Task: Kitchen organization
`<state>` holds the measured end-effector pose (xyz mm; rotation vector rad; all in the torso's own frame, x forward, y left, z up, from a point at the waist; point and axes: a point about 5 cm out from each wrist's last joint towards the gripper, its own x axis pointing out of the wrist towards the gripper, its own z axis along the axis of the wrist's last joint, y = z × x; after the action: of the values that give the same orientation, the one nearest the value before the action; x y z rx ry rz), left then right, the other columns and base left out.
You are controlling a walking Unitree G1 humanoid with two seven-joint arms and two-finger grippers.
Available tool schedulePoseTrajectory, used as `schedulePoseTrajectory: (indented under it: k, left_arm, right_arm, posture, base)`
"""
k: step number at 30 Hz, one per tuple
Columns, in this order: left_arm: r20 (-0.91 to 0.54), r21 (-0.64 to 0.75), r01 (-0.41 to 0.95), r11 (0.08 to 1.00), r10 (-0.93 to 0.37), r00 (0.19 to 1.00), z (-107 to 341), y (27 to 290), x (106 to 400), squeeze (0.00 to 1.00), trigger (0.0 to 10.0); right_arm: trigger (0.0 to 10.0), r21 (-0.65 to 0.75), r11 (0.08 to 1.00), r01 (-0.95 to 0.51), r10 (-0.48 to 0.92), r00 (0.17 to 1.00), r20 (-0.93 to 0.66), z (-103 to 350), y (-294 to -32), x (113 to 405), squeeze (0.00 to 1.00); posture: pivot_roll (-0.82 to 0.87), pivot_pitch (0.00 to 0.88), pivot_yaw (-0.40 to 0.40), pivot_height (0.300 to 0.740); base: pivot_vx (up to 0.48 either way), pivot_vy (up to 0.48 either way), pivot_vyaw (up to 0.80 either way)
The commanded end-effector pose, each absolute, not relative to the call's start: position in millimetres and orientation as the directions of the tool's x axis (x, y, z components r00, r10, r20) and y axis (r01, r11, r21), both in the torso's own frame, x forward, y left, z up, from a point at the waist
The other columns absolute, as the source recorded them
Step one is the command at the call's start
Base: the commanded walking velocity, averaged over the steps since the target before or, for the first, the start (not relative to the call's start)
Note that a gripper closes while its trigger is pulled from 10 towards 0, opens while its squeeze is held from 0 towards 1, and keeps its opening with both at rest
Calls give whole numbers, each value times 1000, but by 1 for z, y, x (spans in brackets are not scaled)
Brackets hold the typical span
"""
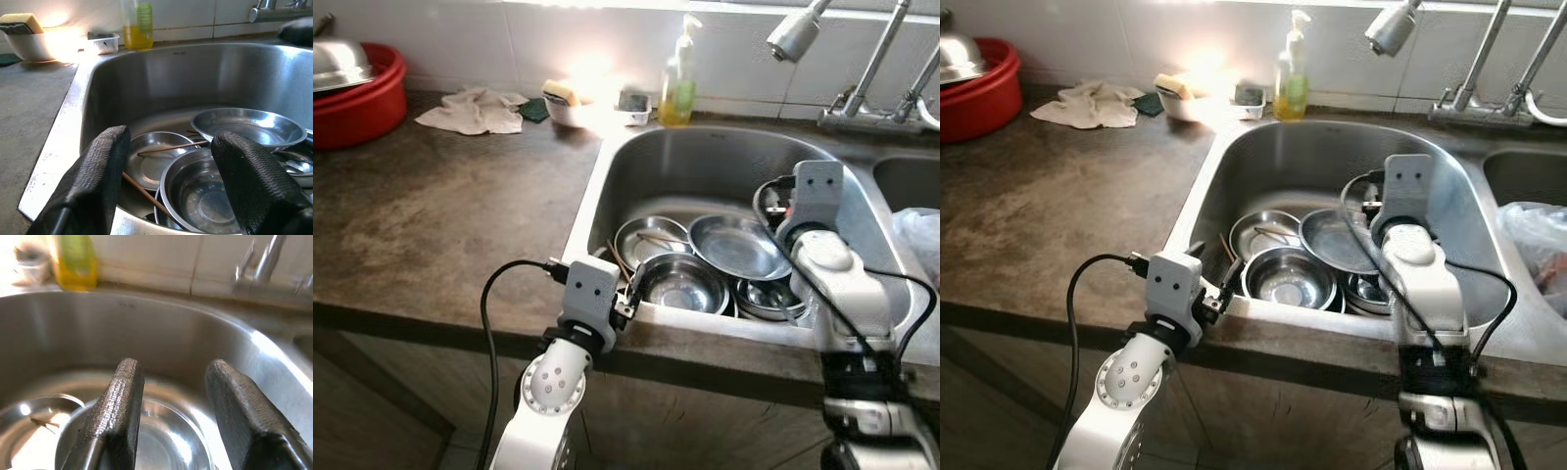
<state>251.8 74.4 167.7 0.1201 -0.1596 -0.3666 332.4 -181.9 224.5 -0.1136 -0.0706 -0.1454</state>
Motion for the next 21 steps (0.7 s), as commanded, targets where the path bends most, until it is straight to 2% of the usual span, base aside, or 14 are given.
schedulePoseTrajectory:
  k: [1, 3, 6, 12, 21]
  left_arm:
    - [97, 140, 349, 927, -363, 927, 159, 73, 253, 0, 10000]
    - [105, 138, 349, 927, -364, 925, 159, 73, 255, 0, 10000]
    - [109, 138, 350, 927, -365, 925, 159, 74, 255, 0, 10000]
    - [114, 141, 355, 924, -372, 921, 159, 78, 253, 0, 10000]
    - [129, 147, 350, 925, -369, 921, 160, 83, 250, 0, 10000]
  right_arm:
    - [10000, -98, 987, 130, -115, 983, 144, 234, -172, 324, 0]
    - [10000, -24, 996, 81, -77, 988, 132, 228, -161, 311, 0]
    - [10000, -1, 998, 63, -62, 988, 141, 226, -157, 305, 0]
    - [10000, -79, 997, 2, 12, 982, 186, 215, -160, 280, 0]
    - [10000, -85, 996, -39, 59, 966, 251, 213, -157, 256, 0]
  posture:
    - [50, 52, -47, 740]
    - [47, 38, -49, 740]
    - [47, 38, -49, 740]
    - [44, 33, -36, 740]
    - [44, 43, -25, 740]
  base:
    - [0, 0, 0]
    - [0, 0, 0]
    - [0, 0, 0]
    - [0, 0, 0]
    - [0, 0, 0]
